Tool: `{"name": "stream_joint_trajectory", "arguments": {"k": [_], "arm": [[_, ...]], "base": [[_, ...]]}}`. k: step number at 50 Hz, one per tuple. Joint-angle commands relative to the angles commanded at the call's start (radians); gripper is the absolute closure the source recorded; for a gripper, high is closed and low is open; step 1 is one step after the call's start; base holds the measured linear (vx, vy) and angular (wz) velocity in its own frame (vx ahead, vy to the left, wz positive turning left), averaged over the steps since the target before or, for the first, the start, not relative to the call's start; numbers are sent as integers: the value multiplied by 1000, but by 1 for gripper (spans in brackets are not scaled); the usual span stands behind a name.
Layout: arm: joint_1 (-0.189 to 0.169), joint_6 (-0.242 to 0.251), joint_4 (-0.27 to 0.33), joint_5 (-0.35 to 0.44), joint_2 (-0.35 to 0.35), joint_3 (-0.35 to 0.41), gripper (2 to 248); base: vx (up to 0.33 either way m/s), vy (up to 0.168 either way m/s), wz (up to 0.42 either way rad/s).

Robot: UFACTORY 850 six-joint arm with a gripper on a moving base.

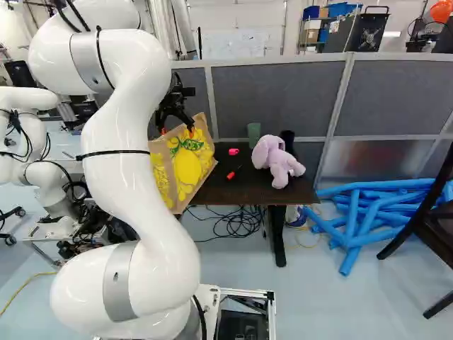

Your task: Pick up the bag on the ground and place it on the table

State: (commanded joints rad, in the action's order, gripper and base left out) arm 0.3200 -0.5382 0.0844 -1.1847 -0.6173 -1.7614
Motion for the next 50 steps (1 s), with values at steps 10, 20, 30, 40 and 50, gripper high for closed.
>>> {"name": "stream_joint_trajectory", "arguments": {"k": [10,20,30,40,50], "arm": [[0,0,0,-29,26,2,3],[-1,0,0,-75,47,-3,3],[-3,0,0,-126,67,-11,3],[-3,0,0,-172,91,-13,3],[-3,0,0,-190,115,-15,3]], "base": [[0,0,0],[0,0,0],[0,0,0],[0,0,0],[0,0,0]]}}
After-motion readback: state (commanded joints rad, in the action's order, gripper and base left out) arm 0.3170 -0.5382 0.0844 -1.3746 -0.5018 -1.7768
